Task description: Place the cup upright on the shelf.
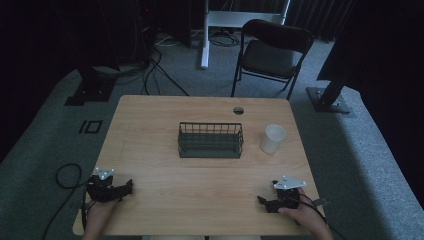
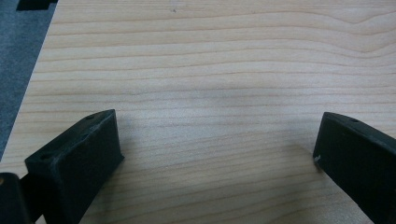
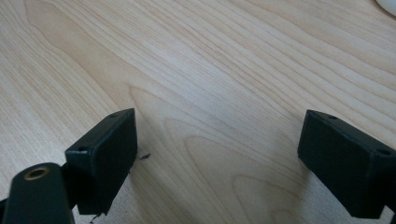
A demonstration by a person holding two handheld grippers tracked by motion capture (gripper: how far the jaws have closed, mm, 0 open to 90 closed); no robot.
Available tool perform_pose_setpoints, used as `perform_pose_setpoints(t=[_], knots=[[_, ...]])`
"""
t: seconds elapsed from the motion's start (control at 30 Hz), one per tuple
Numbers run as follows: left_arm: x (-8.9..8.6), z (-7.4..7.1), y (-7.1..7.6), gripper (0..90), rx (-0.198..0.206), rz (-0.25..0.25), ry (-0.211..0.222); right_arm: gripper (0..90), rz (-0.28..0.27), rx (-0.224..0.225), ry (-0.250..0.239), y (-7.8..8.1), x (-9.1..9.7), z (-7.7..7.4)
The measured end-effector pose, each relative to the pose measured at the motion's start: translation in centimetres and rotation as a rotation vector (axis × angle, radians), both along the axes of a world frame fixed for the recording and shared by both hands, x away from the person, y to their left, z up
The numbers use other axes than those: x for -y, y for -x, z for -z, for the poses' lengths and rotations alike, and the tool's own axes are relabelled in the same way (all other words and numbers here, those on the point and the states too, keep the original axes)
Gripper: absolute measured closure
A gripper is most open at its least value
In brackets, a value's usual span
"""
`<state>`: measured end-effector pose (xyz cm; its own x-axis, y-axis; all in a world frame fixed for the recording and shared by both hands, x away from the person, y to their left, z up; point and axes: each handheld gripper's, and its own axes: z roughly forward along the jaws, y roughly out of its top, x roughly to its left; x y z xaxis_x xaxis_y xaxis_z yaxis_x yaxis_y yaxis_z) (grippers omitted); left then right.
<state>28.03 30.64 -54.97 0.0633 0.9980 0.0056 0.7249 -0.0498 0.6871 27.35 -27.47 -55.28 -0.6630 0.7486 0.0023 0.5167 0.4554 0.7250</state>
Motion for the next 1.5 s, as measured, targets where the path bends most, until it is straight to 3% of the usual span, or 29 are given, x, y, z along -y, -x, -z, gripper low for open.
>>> perform_pose_setpoints(t=[0.97,1.5], knots=[[0.0,0.0,0.0,1.0,0.0,0.0,0.0,11.9,0.001,0.006,0.001,0.1,-0.2,0.0],[0.0,0.0,0.0,1.0,0.0,0.0,0.0,12.0,0.096,0.078,-0.034,-1.1,0.6,-1.1]])
